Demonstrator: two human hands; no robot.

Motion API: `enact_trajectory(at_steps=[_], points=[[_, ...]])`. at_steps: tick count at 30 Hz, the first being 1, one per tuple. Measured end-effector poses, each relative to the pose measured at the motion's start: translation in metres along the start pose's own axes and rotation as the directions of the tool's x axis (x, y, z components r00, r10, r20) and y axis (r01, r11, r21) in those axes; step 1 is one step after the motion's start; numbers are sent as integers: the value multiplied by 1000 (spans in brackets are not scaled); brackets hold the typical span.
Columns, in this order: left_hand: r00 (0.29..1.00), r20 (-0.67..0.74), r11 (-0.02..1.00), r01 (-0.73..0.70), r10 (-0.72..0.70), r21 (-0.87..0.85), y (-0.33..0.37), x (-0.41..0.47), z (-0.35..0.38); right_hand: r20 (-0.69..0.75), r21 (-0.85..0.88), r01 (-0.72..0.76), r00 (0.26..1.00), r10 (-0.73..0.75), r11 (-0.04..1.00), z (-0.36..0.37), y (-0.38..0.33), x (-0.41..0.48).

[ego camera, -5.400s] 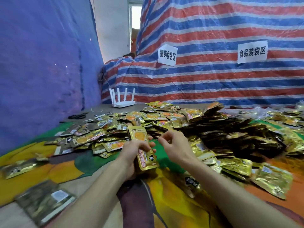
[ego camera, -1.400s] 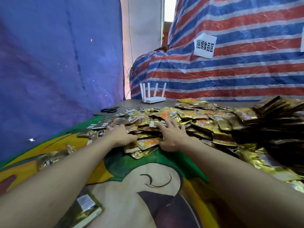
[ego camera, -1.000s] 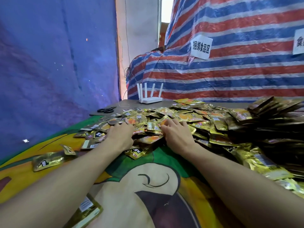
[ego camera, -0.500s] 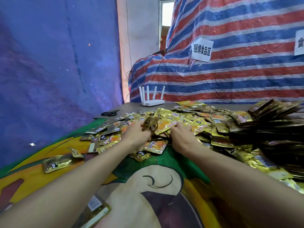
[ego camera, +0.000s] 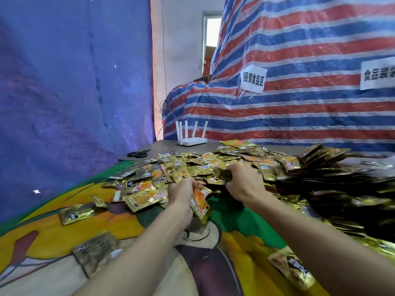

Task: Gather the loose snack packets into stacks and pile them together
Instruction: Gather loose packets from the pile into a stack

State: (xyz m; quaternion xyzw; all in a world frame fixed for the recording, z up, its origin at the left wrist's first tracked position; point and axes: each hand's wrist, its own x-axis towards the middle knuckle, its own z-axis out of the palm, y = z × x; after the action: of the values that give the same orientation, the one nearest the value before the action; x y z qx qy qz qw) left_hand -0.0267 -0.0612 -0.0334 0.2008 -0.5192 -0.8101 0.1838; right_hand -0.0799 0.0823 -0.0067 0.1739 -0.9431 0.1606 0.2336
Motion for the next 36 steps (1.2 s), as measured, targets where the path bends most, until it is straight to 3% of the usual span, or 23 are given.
enact_trajectory(at_steps=[3, 6, 8, 12, 16, 19, 21, 23, 26, 28, 29, 32, 36], points=[[998, -66, 999, 16, -19, -32, -4, -15, 4, -60, 358, -102, 989, 132, 928, -20, 13, -12], [998, -49, 998, 28, -31, -49, -4, -23, 11, -36, 736, -153, 964, 264, 659, -31, 22, -26], [999, 11, 999, 40, -40, -35, -2, -28, 17, 63, 860, -219, 942, 330, 461, -32, 25, -37], [990, 119, 997, 77, -79, 22, -3, -39, 26, 255, 943, -316, 889, 382, 107, -19, 29, -55], [988, 142, 998, 59, -59, 2, -16, -50, 25, 278, 959, -216, 840, 465, -182, -15, 31, -64], [915, 375, 983, 178, -151, -37, -22, -60, 30, 340, 922, -201, 832, 439, -332, -15, 22, -69], [875, 463, 980, 189, -139, -64, -24, -64, 34, 383, 904, -252, 837, 391, -345, -14, 17, -73], [897, 428, 987, 151, -112, -57, -26, -61, 36, 372, 921, -290, 849, 374, -260, -14, 14, -75], [944, 318, 994, 106, -90, -32, -25, -58, 33, 268, 957, -289, 884, 383, -4, -15, 19, -76], [954, 292, 995, 85, -69, -42, -24, -57, 31, 198, 940, -270, 930, 310, 209, -14, 19, -81], [958, 282, 997, 66, -52, -42, -24, -56, 30, 182, 929, -258, 943, 278, 265, -13, 18, -83], [963, 269, 1000, 19, -13, -20, -24, -58, 30, 203, 933, -262, 950, 239, 248, -11, 15, -84], [907, 418, 999, -44, 40, 1, -28, -64, 32, 165, 918, -242, 953, 253, 314, -11, 10, -84]])
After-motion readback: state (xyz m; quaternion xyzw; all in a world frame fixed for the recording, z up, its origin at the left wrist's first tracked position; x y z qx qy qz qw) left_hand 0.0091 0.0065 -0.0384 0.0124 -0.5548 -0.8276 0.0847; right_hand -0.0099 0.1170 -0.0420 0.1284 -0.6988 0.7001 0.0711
